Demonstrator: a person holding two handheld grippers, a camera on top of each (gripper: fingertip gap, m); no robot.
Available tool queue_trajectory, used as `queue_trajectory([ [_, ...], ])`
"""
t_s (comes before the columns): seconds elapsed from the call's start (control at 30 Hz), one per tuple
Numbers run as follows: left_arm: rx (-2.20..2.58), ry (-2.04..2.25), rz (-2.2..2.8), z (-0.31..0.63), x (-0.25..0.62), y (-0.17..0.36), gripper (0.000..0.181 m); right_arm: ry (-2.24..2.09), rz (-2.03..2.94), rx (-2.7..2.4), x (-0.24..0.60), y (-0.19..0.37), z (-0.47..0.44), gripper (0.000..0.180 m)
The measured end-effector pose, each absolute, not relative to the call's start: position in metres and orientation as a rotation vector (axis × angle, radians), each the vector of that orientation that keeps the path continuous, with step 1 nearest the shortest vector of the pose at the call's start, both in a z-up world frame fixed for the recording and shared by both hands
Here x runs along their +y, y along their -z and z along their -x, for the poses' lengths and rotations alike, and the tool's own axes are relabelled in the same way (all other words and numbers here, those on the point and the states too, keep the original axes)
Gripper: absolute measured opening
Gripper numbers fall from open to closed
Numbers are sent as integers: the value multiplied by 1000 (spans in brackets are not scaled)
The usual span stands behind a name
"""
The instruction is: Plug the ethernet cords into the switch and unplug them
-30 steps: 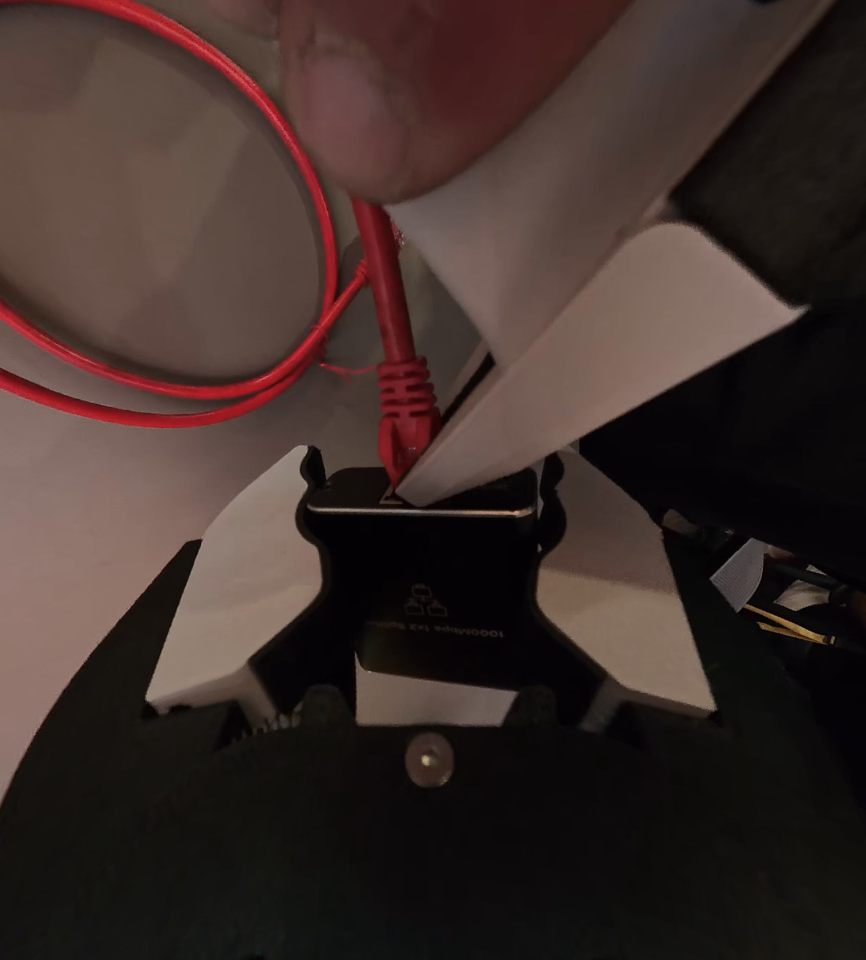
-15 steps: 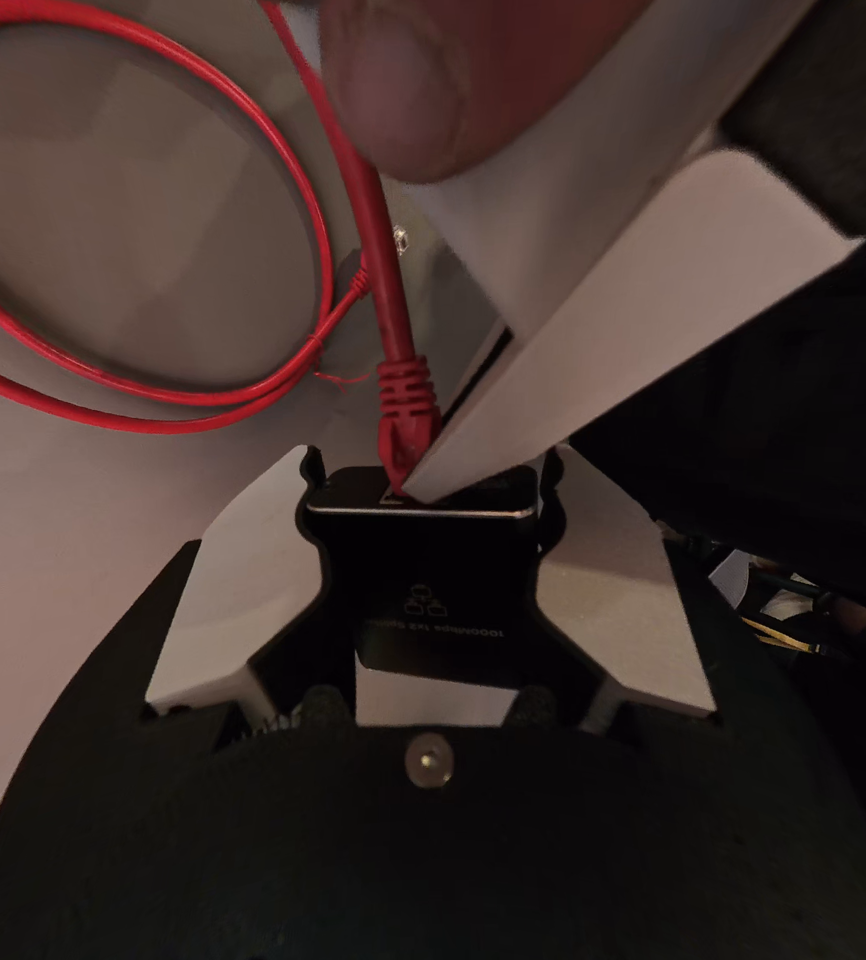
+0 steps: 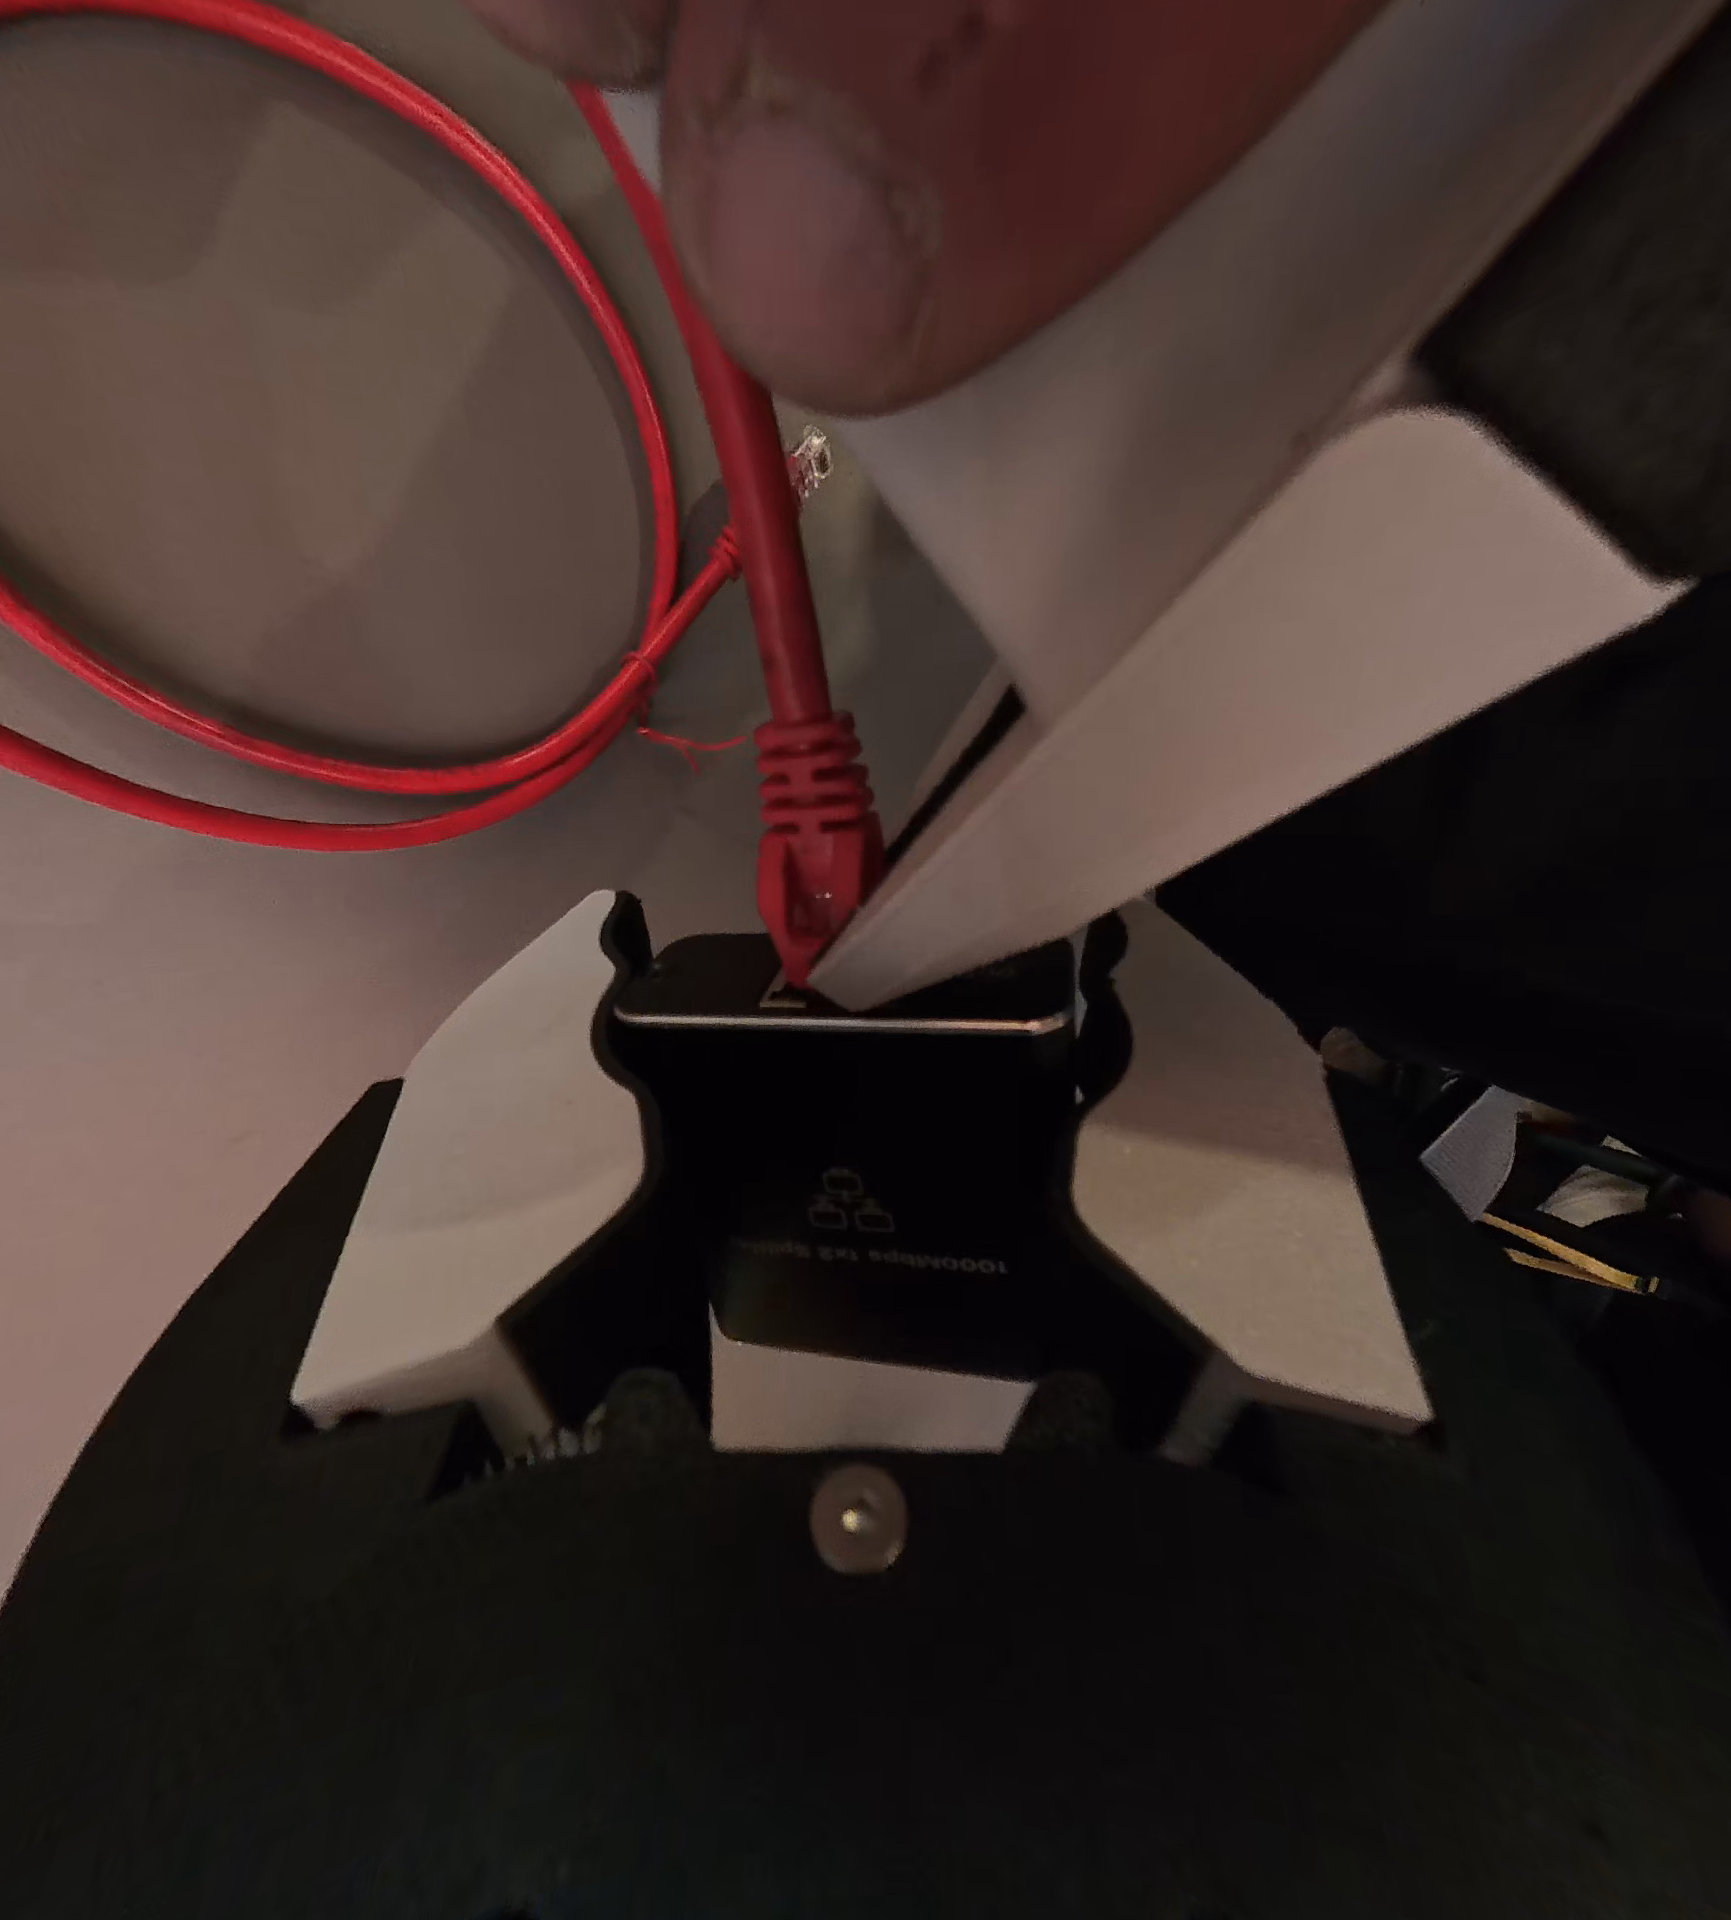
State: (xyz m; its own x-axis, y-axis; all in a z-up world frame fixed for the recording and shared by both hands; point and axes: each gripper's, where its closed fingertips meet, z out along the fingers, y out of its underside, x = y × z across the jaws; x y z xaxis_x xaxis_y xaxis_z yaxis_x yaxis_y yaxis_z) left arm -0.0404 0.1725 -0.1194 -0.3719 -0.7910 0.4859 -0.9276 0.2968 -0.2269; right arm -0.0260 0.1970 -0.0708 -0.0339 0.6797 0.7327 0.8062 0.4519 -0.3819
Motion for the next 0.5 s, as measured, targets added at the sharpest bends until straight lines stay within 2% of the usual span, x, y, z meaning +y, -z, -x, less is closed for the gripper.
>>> queue_trajectory([
  [0.5, -2316, -621, -1550, 39, 174, 122, 80, 152, 1307, -1786, 195, 74, 24, 8],
])
